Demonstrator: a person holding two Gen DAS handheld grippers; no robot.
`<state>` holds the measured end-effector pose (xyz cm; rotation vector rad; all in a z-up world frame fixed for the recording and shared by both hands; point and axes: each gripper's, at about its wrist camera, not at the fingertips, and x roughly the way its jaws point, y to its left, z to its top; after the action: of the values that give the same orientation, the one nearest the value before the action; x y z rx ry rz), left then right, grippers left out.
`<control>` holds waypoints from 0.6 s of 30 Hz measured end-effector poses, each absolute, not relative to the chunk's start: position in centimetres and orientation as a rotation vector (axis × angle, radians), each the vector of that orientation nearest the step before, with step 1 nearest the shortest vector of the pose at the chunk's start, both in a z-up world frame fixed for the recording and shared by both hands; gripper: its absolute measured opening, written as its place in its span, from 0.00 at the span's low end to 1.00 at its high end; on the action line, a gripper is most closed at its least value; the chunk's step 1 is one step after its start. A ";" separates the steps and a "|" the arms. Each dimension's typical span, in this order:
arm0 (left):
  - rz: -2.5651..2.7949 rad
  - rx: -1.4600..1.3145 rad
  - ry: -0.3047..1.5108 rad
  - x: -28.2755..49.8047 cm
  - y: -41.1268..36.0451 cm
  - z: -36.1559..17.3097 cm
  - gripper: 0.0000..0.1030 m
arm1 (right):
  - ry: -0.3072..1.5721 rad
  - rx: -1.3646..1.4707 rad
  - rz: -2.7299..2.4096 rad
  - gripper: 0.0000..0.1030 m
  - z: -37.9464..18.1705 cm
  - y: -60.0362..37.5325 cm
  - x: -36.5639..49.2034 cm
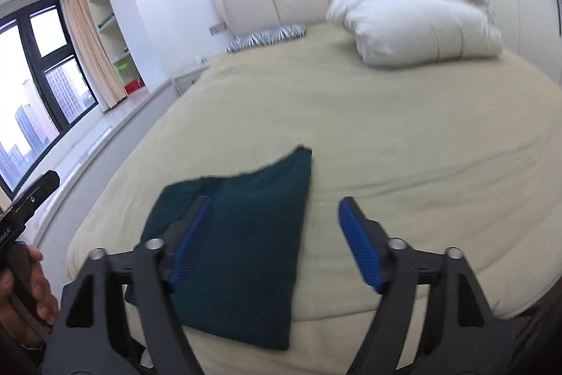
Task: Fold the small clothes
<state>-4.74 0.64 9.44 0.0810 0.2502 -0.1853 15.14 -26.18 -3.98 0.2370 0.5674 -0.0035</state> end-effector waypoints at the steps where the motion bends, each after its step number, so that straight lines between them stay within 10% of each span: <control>1: -0.170 0.094 0.207 -5.5 0.6 10.0 1.00 | 0.535 0.219 -0.012 0.85 -3.2 -25.8 14.4; 18: -0.121 0.101 0.655 -2.3 0.0 5.9 1.00 | 0.514 0.171 -0.122 1.00 4.1 -23.0 10.0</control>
<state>-2.30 0.00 5.93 0.1011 0.6552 -0.1207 10.04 -22.95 4.09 0.1713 0.5138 -0.1219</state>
